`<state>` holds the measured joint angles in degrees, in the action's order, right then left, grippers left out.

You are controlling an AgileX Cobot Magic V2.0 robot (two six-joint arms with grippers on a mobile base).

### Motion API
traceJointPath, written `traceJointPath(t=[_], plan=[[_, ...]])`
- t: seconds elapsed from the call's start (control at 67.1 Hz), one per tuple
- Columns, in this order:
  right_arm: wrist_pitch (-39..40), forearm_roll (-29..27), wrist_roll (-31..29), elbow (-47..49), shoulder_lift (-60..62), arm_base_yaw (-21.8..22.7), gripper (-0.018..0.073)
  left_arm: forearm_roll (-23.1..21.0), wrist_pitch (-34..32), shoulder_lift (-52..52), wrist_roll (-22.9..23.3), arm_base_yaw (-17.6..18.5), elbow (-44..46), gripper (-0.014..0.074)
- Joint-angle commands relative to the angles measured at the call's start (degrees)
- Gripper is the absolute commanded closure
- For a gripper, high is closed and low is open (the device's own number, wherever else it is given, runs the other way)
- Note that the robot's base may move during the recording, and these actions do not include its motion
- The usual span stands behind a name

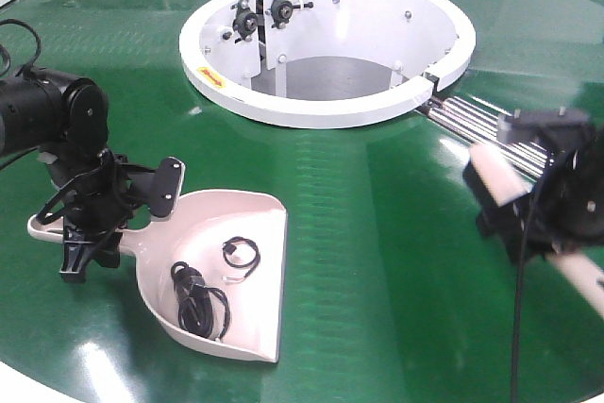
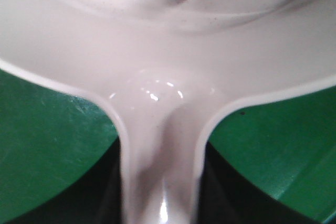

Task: Clean and inspect green conveyor with broom and dustpan
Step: 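Carry the brush back and lower it onto the belt with the right gripper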

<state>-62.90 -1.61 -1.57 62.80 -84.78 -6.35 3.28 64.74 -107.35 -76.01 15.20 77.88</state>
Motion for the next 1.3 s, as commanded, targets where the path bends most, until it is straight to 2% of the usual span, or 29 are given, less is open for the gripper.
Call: traceJointPath(t=[0.0, 0.849, 1.132, 1.281], plan=[[3.9, -0.3, -1.2, -1.2, 1.2, 0.4, 0.0561, -0.9, 0.8, 2.2, -0.2, 0.5, 1.5, 0.0603], [6.2, -0.4, -1.3, -2.3, -11.3, 0.4, 0.0526, -0.9, 0.2, 2.2, -0.2, 0.4, 1.5, 0.0603], [7.0, -0.5, -0.9, -2.3, -11.6, 0.4, 0.0434, -1.1, 0.1, 2.2, -0.2, 0.4, 1.5, 0.0561], [6.7, -0.5, 0.0, -2.3, -11.6, 0.4, 0.0327, -2.8, 1.3, 2.2, -0.2, 0.4, 1.5, 0.0501]])
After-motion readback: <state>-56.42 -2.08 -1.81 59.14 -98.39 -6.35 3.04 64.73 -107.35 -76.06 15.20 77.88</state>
